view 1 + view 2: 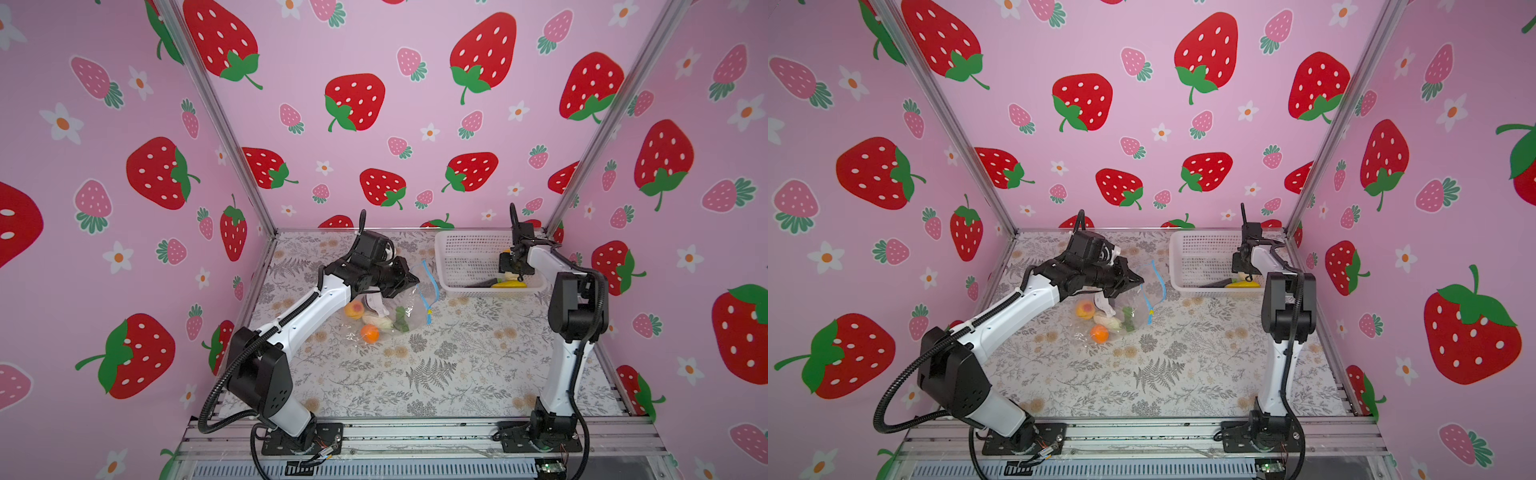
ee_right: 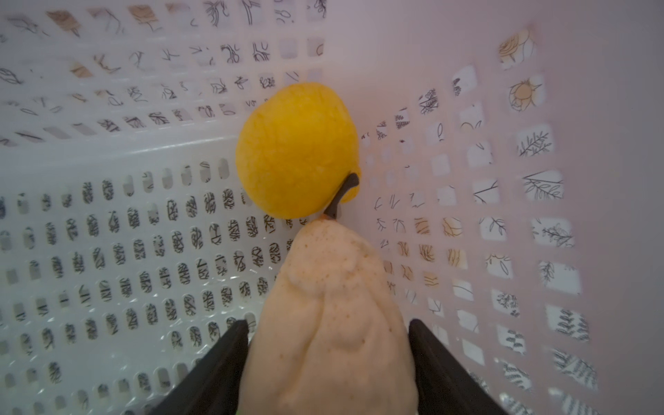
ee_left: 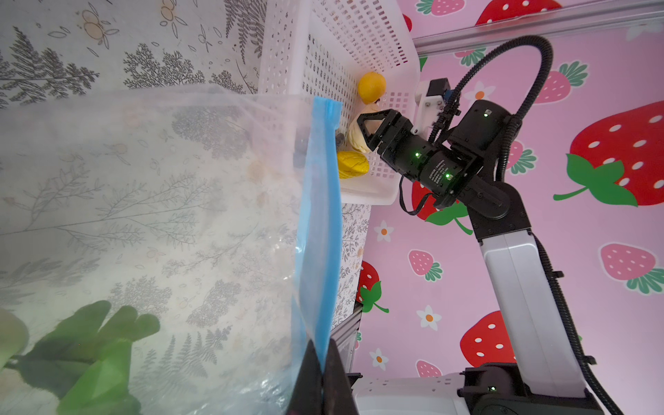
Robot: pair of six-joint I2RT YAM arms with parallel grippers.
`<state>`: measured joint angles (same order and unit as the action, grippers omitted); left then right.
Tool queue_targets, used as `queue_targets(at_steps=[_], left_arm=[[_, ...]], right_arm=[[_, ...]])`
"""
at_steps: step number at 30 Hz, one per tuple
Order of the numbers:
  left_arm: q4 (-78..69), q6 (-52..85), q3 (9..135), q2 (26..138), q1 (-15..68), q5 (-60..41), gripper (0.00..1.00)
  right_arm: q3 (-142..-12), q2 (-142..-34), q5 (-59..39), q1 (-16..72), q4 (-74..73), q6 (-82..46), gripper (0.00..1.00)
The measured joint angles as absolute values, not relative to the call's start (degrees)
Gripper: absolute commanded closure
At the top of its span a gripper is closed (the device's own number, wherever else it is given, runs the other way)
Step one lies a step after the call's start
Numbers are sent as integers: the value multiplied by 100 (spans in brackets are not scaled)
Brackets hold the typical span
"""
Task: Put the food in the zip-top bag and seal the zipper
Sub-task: 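Lower the right gripper onto the pale pear and close on it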
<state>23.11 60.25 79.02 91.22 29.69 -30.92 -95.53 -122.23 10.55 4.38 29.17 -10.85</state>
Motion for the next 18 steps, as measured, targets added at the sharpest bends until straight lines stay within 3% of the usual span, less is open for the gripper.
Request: queue_targets(at_steps=[18], left_arm=[[2314,6025,7913,9124,2991,-3092,100]], right_arm=[[-9553,-12217,733,421,2875,-1138,38]])
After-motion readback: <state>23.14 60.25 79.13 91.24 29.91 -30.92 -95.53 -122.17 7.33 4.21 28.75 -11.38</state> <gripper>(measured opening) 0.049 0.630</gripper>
